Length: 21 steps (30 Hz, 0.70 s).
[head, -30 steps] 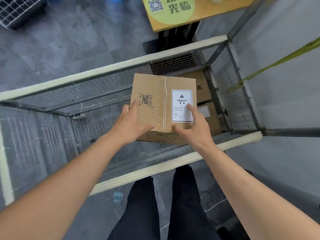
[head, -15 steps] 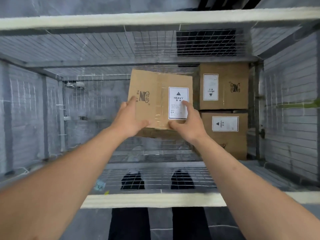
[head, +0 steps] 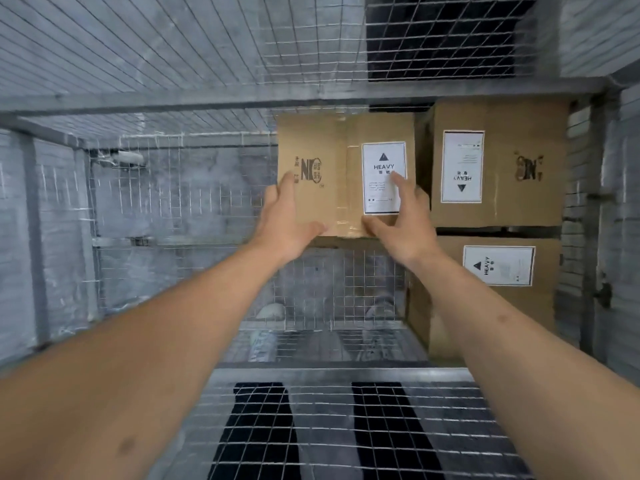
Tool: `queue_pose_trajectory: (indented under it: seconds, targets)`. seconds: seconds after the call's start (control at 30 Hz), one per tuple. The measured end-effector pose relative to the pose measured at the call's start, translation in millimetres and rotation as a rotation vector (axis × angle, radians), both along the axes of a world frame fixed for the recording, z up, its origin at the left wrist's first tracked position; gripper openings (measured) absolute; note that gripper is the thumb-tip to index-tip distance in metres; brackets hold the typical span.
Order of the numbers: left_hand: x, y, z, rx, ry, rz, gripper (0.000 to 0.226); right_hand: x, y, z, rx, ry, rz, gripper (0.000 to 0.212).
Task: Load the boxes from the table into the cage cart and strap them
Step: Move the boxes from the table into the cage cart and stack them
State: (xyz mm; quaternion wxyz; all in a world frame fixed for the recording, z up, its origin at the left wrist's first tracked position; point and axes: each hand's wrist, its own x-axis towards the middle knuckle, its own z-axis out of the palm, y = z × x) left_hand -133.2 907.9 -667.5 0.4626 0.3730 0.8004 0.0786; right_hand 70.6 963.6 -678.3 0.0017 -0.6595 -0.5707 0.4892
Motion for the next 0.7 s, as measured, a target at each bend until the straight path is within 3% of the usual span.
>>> queue_pose_trajectory:
  seconds: [0.4,0.57,0.7]
  targets:
    - [22.1,21.7,-38.6,0.028,0.052,-0.072,0.11,4.0,10.7,-38.5,0.255,-0.332,0.316,0.069]
    - [16.9,29.0,-45.5,0.136,0.238,-0.45,0.088,-2.0,18.7,-41.8,0.321,-0.349,0.485,0.068]
    - [14.5,38.8,-51.4,0.103,0.317,-0.691,0.079,-6.8,22.8,-43.6,0.316,-0.389,0.511,0.073]
